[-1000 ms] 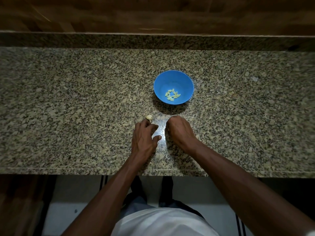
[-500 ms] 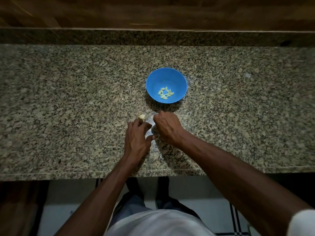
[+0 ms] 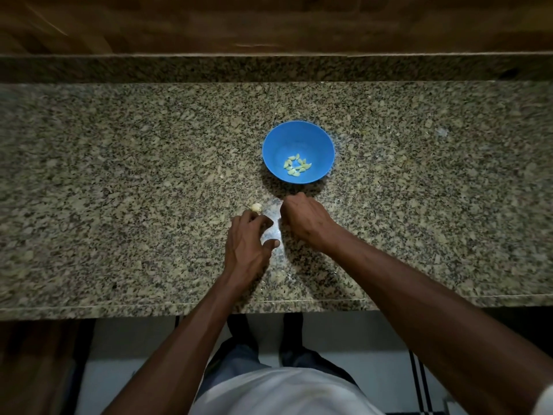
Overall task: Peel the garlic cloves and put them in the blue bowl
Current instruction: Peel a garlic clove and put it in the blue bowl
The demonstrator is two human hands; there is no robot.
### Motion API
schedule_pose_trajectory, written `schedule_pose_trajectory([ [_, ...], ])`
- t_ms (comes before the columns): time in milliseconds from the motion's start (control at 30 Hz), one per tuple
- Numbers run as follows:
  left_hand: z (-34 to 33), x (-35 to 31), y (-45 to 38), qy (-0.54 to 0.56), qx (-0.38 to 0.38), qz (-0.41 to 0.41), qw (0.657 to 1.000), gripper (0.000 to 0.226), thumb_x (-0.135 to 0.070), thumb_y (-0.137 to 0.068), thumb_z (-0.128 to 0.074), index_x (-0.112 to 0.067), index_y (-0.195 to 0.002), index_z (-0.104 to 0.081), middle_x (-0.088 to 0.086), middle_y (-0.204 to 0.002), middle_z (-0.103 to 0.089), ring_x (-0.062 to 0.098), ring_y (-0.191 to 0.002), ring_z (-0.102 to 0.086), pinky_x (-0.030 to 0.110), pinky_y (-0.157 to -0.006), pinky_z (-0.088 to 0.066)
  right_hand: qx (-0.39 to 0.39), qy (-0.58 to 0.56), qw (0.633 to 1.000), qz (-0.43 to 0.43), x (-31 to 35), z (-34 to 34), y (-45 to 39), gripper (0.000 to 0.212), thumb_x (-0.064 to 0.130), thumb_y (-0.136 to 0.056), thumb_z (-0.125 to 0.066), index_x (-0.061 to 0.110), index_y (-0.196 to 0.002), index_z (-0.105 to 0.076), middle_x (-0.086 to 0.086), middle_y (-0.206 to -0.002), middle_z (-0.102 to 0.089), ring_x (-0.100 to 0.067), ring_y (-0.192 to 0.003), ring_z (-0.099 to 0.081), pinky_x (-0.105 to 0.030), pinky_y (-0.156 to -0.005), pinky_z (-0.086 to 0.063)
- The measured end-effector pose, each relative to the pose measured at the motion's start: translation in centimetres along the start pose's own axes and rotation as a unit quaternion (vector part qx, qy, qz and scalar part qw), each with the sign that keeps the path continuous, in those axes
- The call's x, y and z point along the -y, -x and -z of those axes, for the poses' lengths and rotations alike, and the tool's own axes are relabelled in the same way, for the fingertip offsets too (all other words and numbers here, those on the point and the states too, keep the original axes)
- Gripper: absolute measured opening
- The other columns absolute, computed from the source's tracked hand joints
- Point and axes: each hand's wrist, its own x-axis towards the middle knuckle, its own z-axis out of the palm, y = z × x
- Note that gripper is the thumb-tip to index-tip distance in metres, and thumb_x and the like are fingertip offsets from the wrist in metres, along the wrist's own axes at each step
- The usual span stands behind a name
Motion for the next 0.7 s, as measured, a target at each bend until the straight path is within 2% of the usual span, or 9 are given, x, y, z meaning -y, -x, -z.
schedule_pose_trajectory([
  [67,0.3,-0.1,-0.1,0.019,-0.008,-0.006,1.000,0.045,-0.050,-0.080,-0.079,-0.021,-0.114,-0.071,-0.004,-0.094,-0.065,0.021,-0.090,-0.060,0.037,-0.073,-0.048,0.014,-0.001,1.000,-0.005,0.2,0.1,-0.1,0.044,-0.002,-0.084,-0.064,0.017,-0.056,-0.035,-0.004,-0.054,-0.033,-0.027,-0.049,-0.034,-0.035,-0.052,-0.035],
  [167,0.6,-0.3,0.1,0.038,-0.021,-0.006,0.999,0.042,-0.048,-0.078,-0.079,-0.021,-0.110,-0.073,-0.008,-0.074,-0.065,0.017,-0.072,-0.064,0.040,-0.071,-0.055,0.018,0.003,1.000,-0.010,0.1,-0.8,0.0,0.048,0.001,-0.087,-0.067,0.018,-0.058,-0.033,-0.003,-0.056,-0.032,-0.032,-0.053,-0.047,-0.039,-0.052,-0.043],
  [267,0.7,-0.7,0.2,0.038,-0.021,0.000,0.999,0.041,-0.042,-0.078,-0.084,-0.022,-0.112,-0.073,-0.007,-0.074,-0.067,0.017,-0.075,-0.067,0.040,-0.076,-0.058,0.007,0.013,1.000,0.001,0.0,-1.3,0.2,0.055,0.003,-0.088,-0.069,0.019,-0.058,-0.027,-0.002,-0.055,-0.027,-0.029,-0.053,-0.043,-0.041,-0.052,-0.046],
  [367,0.7,-0.7,0.2,0.039,-0.017,0.006,0.999,0.041,-0.038,-0.078,-0.085,-0.023,-0.113,-0.072,-0.007,-0.077,-0.068,0.017,-0.079,-0.069,0.040,-0.080,-0.059,0.015,0.019,1.000,0.014,0.5,-0.9,0.3,0.056,0.006,-0.091,-0.069,0.019,-0.060,-0.025,-0.003,-0.059,-0.028,-0.029,-0.058,-0.044,-0.038,-0.055,-0.037],
  [467,0.8,-0.8,0.2,0.037,-0.015,0.006,0.999,0.039,-0.036,-0.079,-0.085,-0.022,-0.112,-0.071,-0.005,-0.077,-0.069,0.018,-0.080,-0.069,0.042,-0.081,-0.059,0.035,0.019,0.999,0.031,1.2,-0.5,0.8,0.056,0.017,-0.090,-0.079,0.017,-0.064,-0.029,-0.002,-0.063,-0.034,-0.027,-0.062,-0.046,-0.036,-0.058,-0.034],
  [567,0.7,-1.0,0.2,0.047,-0.018,0.004,0.999,0.033,-0.037,-0.085,-0.080,-0.020,-0.112,-0.071,-0.004,-0.074,-0.068,0.021,-0.078,-0.069,0.044,-0.084,-0.059,0.040,0.023,0.998,0.040,1.5,-0.4,1.1,0.048,0.016,-0.093,-0.076,0.017,-0.070,-0.034,-0.007,-0.076,-0.041,-0.025,-0.070,-0.044,-0.036,-0.063,-0.033],
  [633,0.8,-1.1,0.2,0.040,-0.022,0.002,0.999,0.027,-0.034,-0.087,-0.078,-0.021,-0.110,-0.071,-0.006,-0.072,-0.066,0.021,-0.075,-0.068,0.044,-0.082,-0.058,0.035,0.028,0.998,0.045,1.9,-0.5,1.1,0.028,0.012,-0.095,-0.073,0.012,-0.078,-0.051,-0.011,-0.081,-0.046,-0.026,-0.073,-0.046,-0.036,-0.065,-0.033],
  [700,0.8,-1.0,0.1,0.032,-0.022,-0.002,0.999,0.021,-0.029,-0.085,-0.076,-0.023,-0.103,-0.068,-0.005,-0.071,-0.064,0.023,-0.072,-0.065,0.043,-0.074,-0.056,0.043,0.042,0.997,0.051,2.2,-0.7,1.0,0.006,0.009,-0.096,-0.070,0.003,-0.097,-0.067,-0.015,-0.089,-0.060,-0.029,-0.080,-0.059,-0.036,-0.067,-0.036],
])
